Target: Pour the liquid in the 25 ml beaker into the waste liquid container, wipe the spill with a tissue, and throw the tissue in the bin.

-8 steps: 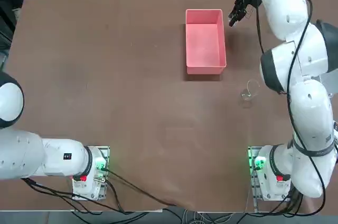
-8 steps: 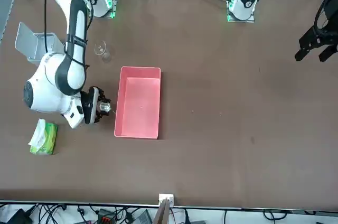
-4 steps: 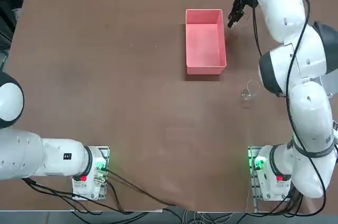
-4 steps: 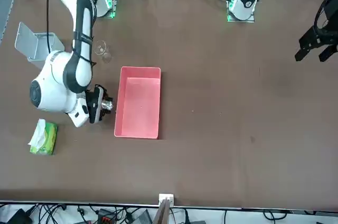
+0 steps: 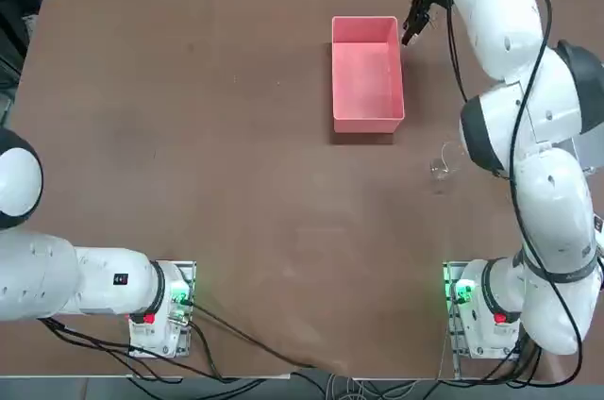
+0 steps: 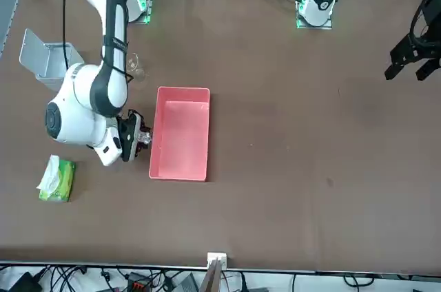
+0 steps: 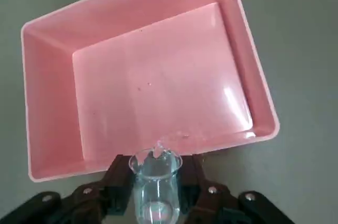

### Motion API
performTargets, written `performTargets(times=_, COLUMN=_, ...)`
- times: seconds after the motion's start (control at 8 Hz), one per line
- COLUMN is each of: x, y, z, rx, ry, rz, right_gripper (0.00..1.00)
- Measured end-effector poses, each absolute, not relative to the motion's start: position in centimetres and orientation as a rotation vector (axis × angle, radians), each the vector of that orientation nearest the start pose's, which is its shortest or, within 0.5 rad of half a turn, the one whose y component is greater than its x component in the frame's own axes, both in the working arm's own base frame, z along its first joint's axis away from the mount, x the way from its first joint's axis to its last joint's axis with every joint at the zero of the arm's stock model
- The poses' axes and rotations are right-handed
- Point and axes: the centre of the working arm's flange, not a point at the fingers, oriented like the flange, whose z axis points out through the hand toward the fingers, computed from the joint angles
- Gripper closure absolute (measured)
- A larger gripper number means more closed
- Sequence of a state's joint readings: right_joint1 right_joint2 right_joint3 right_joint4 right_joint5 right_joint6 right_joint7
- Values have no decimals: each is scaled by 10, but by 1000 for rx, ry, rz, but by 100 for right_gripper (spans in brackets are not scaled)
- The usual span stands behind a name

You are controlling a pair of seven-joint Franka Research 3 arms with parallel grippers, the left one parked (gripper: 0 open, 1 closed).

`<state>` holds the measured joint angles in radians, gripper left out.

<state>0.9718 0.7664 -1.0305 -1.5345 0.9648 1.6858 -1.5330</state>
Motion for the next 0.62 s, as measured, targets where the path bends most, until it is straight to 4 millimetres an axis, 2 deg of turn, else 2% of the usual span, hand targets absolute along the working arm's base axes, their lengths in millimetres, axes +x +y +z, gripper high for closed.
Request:
performTargets(times=0.38, x=655, y=181, z=353, rx=-2276, ry=-1682, rz=-49, right_gripper=53)
performTargets(times=0.62, x=652, y=190, z=350, rx=-2296, ry=-1669, rz=-24, right_gripper=53)
